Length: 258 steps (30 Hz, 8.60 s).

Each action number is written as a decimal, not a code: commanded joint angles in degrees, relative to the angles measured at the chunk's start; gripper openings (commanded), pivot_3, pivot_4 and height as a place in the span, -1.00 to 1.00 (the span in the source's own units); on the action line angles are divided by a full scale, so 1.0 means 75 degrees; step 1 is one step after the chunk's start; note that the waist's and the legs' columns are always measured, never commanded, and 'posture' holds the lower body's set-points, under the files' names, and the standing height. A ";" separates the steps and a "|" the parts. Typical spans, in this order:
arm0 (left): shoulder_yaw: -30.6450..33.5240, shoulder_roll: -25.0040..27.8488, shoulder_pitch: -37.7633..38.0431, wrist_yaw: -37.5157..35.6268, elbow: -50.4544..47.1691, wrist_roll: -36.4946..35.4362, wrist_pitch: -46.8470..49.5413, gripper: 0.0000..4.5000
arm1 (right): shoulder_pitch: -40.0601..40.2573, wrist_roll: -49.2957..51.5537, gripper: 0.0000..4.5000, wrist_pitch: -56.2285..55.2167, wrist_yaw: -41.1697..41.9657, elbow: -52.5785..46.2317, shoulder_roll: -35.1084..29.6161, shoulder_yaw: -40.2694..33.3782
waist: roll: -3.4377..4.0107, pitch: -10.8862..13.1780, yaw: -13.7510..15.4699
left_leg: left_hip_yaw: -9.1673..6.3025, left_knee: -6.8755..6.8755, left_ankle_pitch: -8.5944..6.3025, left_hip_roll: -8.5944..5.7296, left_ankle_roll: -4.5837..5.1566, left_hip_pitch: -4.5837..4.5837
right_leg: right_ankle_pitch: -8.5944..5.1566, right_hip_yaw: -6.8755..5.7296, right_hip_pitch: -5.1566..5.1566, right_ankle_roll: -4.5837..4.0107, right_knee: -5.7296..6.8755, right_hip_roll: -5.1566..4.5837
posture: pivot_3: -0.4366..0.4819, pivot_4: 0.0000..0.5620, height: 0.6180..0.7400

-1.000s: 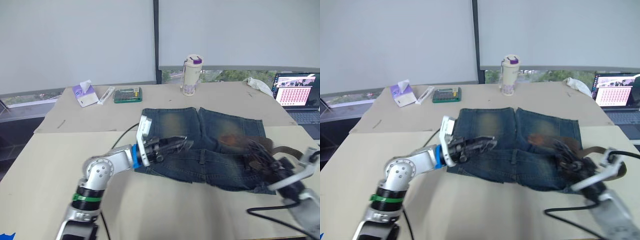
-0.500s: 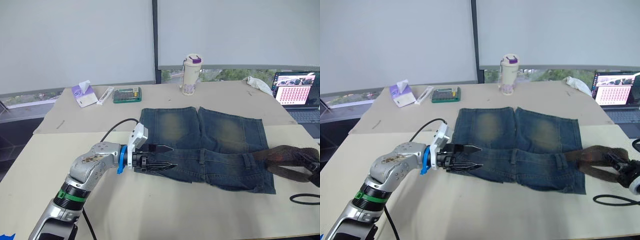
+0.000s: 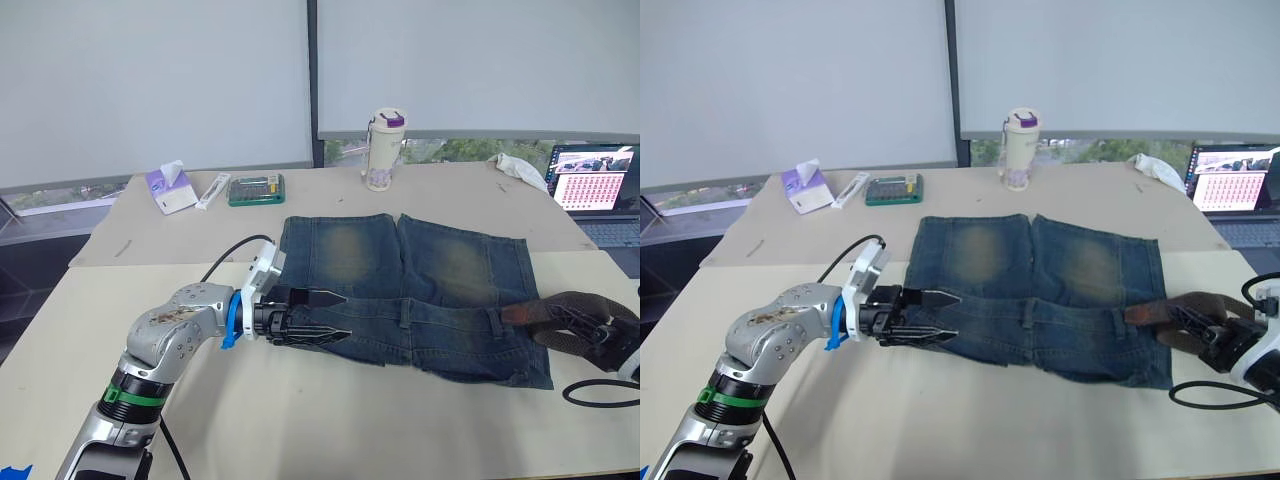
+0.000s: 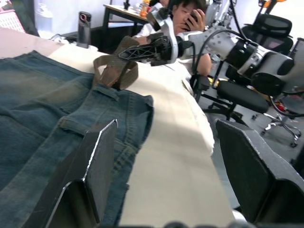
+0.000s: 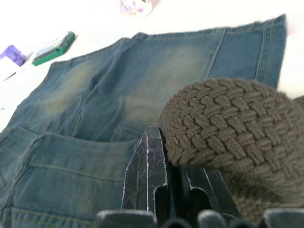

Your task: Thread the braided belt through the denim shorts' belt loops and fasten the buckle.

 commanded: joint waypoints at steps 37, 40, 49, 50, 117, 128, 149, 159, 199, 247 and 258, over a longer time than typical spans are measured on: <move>0.0116 -0.0070 -0.0560 0.0183 0.0727 0.1076 -0.0368 0.55 | -0.2099 0.0188 -1.00 0.2381 0.0328 0.1663 0.2013 0.0627 | -0.0009 -0.0002 -0.0091 | -0.0005 -0.0001 -0.0001 0.0025 0.0001 0.0030 | 0.0036 0.0006 0.0007 -0.0061 0.0018 0.0045 | -0.05 -0.47 1.00; 0.0104 -0.0147 -0.0634 0.0213 0.0801 0.1152 -0.0399 0.55 | -0.2131 0.0951 -1.00 0.3196 0.0385 0.1881 0.2093 0.0029 | -0.0008 -0.0003 -0.0069 | -0.0003 -0.0001 -0.0001 0.0026 0.0001 0.0030 | 0.0039 0.0007 0.0008 -0.0066 0.0018 0.0045 | -0.05 -0.47 1.00; 0.0005 -0.0297 -0.0897 0.0037 0.1072 0.1346 -0.0479 0.55 | -0.1994 0.1384 -1.00 0.3791 0.0525 0.1356 0.2275 0.0184 | -0.0002 -0.0006 -0.0054 | 0.0000 0.0000 -0.0003 0.0020 0.0005 0.0028 | 0.0035 0.0005 0.0007 -0.0060 0.0020 0.0047 | -0.05 -0.47 1.00; -0.0010 -0.0333 -0.0917 0.0029 0.1072 0.1342 -0.0466 0.55 | -0.2055 0.1354 -1.00 0.3731 0.0444 0.1378 0.2344 0.0177 | -0.0002 -0.0006 -0.0063 | 0.0000 0.0000 -0.0003 0.0020 0.0005 0.0029 | 0.0035 0.0006 0.0006 -0.0059 0.0021 0.0048 | -0.05 -0.47 1.00; 0.1188 -0.1788 -0.1181 0.1778 0.3290 0.0266 0.2542 -1.00 | -0.0193 0.1816 0.99 0.1822 -0.1252 -0.5218 0.2247 0.1686 | -0.0010 0.0001 -0.0038 | -0.0052 0.0004 0.0005 0.0019 -0.0014 0.0020 | 0.0006 0.0005 -0.0005 0.0009 0.0029 0.0036 | -0.05 -0.47 1.00; 0.2160 -0.1549 -0.1390 0.1161 0.3431 -0.1341 0.4278 -1.00 | -0.1128 0.0946 0.99 0.0851 -0.3675 -0.4120 0.5399 0.3429 | 0.0023 -0.0034 -0.0007 | -0.0113 0.0010 0.0035 -0.0016 -0.0052 -0.0030 | 0.0062 -0.0015 -0.0111 -0.0055 0.0038 -0.0006 | -0.05 -0.47 1.00; 0.2327 -0.1996 -0.1438 0.2105 0.2825 -0.1663 0.4633 -1.00 | -0.1236 0.2381 -0.93 0.0513 -0.3718 -0.4485 0.5403 0.3394 | 0.0029 -0.0038 -0.0031 | -0.0143 0.0003 0.0036 -0.0012 -0.0052 -0.0028 | 0.0067 -0.0038 -0.0109 -0.0063 0.0045 0.0004 | -0.05 -0.47 1.00; 0.1155 -0.1538 -0.1176 0.1330 0.2372 0.0257 0.1664 0.05 | -0.0827 0.1790 -1.00 0.0373 -0.4225 -0.4365 0.4467 0.2735 | 0.0032 -0.0039 -0.0005 | -0.0140 0.0003 0.0039 -0.0016 -0.0056 -0.0031 | 0.0068 -0.0037 -0.0108 -0.0066 0.0039 0.0003 | -0.05 -0.47 1.00; 0.1253 -0.1824 -0.0933 0.1080 0.4419 0.1635 -0.0522 0.48 | -0.2207 0.1038 -1.00 0.0184 -0.4164 -0.2128 0.6004 0.3382 | 0.0038 -0.0043 -0.0048 | -0.0136 0.0006 0.0036 -0.0007 -0.0045 -0.0030 | 0.0070 -0.0039 -0.0107 -0.0069 0.0047 0.0019 | -0.05 -0.47 1.00; 0.1478 -0.1558 -0.1124 0.1557 0.4690 0.2003 -0.0266 -1.00 | 0.0434 -0.0546 0.99 0.1545 -0.1446 -0.3466 0.0206 0.1752 | 0.0024 -0.0037 -0.0001 | -0.0051 0.0016 0.0023 -0.0007 -0.0022 -0.0030 | 0.0058 -0.0037 -0.0028 -0.0052 0.0025 0.0018 | -0.05 -0.47 1.00; 0.1468 -0.1852 -0.1118 0.1801 0.4324 0.1923 -0.0044 -1.00 | 0.0049 -0.2663 -0.13 0.0647 -0.1248 -0.2777 0.0046 0.3205 | 0.0017 -0.0040 0.0004 | -0.0050 0.0019 0.0024 -0.0015 -0.0023 -0.0026 | 0.0041 -0.0039 -0.0023 -0.0022 0.0024 0.0011 | -0.05 -0.47 1.00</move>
